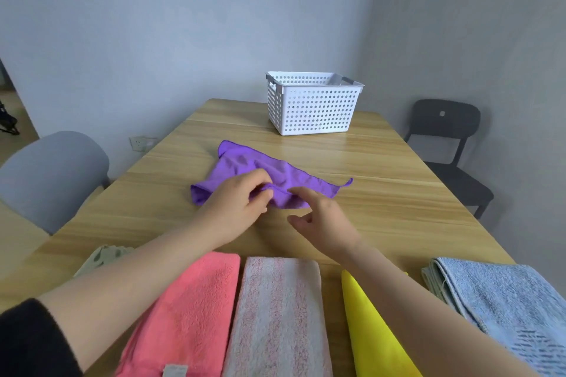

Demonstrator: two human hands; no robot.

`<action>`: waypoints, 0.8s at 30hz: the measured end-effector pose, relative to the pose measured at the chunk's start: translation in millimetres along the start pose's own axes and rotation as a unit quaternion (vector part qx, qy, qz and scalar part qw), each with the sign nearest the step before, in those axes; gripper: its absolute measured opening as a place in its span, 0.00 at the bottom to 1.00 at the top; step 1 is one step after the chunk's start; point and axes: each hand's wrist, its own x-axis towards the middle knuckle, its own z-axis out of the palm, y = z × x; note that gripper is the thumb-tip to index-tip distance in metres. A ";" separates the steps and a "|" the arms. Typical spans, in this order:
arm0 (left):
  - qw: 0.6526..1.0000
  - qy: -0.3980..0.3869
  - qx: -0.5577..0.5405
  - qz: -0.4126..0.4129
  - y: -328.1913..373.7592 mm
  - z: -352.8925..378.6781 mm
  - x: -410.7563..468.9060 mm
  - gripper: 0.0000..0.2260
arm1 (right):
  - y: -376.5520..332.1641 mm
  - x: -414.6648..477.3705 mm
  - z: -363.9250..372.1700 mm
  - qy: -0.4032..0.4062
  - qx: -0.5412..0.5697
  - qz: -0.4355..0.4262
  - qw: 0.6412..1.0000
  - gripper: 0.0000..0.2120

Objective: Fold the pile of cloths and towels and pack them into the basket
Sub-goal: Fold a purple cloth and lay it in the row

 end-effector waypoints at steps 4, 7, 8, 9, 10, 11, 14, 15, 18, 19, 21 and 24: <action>0.998 0.058 -0.038 0.007 18.6 -24.8 -6.3 0.02 | -2.4 -6.0 -8.4 0.071 0.018 0.017 0.997 0.08; 0.995 0.096 -0.001 -0.001 26.0 -43.0 -5.9 0.03 | 0.4 -16.3 -27.9 0.114 -0.002 0.078 0.990 0.05; 0.994 0.113 0.007 -0.009 29.5 -49.5 -5.0 0.04 | 0.6 -19.6 -37.0 0.138 -0.013 0.095 0.986 0.04; 0.992 0.129 0.006 -0.016 34.9 -56.4 -4.7 0.04 | -0.5 -23.3 -48.0 0.158 -0.022 0.108 0.981 0.04; 0.990 0.142 0.001 -0.023 42.3 -63.1 -4.8 0.05 | -3.5 -27.7 -60.4 0.173 -0.030 0.116 0.978 0.05; 0.988 0.149 -0.005 -0.026 48.6 -69.3 -4.4 0.05 | -7.6 -30.9 -72.0 0.187 -0.036 0.115 0.975 0.05; 0.985 0.171 -0.019 -0.024 76.2 -87.2 -8.2 0.05 | -31.8 -42.7 -109.2 0.237 -0.046 0.085 0.967 0.04; 0.983 0.182 -0.022 -0.020 85.3 -92.5 -9.2 0.05 | -42.5 -46.6 -121.6 0.261 -0.054 0.069 0.961 0.04; 0.972 0.228 -0.059 -0.009 123.6 -114.2 -12.4 0.06 | -80.7 -62.3 -160.3 0.344 -0.073 0.023 0.936 0.05; 0.968 0.239 -0.075 -0.005 137.8 -123.4 -13.8 0.06 | -93.8 -67.6 -172.7 0.366 -0.077 0.014 0.927 0.06; 0.961 0.262 -0.090 0.023 171.0 -145.5 -19.0 0.06 | -122.4 -84.0 -201.5 0.407 -0.086 -0.003 0.910 0.08; 0.951 0.285 -0.094 0.076 212.3 -172.6 -31.4 0.06 | -156.8 -110.8 -237.6 0.449 -0.092 -0.038 0.888 0.09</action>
